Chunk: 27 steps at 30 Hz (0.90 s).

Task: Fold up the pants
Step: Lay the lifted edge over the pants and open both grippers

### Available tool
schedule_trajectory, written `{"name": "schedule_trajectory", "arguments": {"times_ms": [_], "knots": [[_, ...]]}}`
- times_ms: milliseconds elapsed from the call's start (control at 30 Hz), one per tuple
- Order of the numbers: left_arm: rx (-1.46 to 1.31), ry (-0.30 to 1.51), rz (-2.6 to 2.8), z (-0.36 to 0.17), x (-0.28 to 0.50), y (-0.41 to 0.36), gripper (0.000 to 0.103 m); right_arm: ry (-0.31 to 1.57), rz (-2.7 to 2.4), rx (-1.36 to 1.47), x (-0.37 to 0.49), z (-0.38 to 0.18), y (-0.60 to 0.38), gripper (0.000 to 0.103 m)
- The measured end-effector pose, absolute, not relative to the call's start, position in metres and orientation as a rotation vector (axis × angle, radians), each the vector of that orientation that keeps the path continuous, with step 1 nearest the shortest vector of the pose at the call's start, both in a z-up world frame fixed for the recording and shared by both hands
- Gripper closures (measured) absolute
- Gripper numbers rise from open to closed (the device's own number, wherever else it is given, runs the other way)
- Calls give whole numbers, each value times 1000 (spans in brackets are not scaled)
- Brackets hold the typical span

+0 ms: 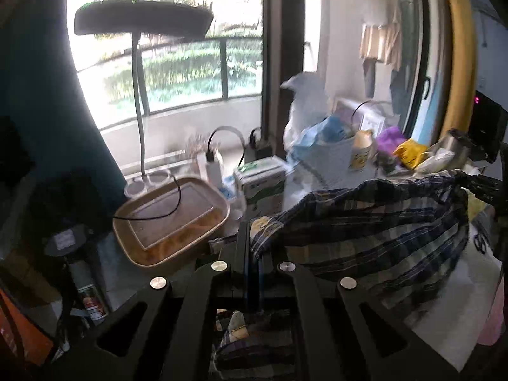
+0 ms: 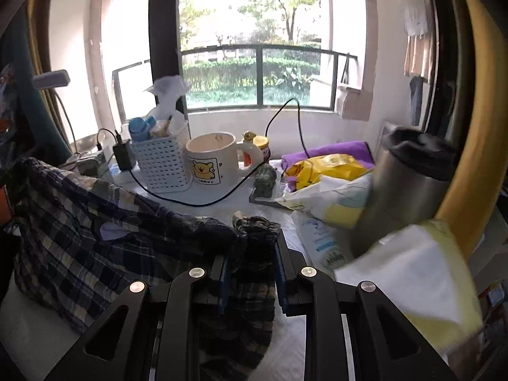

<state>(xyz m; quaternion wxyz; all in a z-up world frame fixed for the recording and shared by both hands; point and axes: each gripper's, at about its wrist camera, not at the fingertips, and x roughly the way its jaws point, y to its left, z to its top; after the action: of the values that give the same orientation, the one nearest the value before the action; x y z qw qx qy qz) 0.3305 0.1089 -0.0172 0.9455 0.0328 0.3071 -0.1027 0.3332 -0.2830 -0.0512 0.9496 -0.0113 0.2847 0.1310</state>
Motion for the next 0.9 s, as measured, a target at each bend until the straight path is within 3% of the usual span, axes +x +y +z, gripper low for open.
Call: {"name": "schedule_trajectory", "arguments": {"times_ms": [167,200,233,300,333,500,533,633,900], "knots": [[37,700,-180,-46,362,122,93,641,268,-32,365,-70,-271,79],[27,716,-165,-53,371,126,87,651,270,-33,370,-72,-268,79],[25,722,-138,-57,375,130,71,665,270,-35,377,-77,-265,79],[15,728,-68,-64,383,139,52,684,257,-44,389,-83,-260,79],[-7,730,-48,-65,385,145,47,698,246,-50,395,-87,-258,79],[-82,744,-57,-64,361,162,46,722,206,-65,412,-96,-250,72],[-84,749,-65,-65,353,163,46,723,200,-62,413,-97,-250,66],[-123,787,-90,-73,323,168,44,714,183,-48,409,-94,-253,31],[-228,931,-243,-121,261,149,38,693,161,-3,371,-83,-266,29]]}}
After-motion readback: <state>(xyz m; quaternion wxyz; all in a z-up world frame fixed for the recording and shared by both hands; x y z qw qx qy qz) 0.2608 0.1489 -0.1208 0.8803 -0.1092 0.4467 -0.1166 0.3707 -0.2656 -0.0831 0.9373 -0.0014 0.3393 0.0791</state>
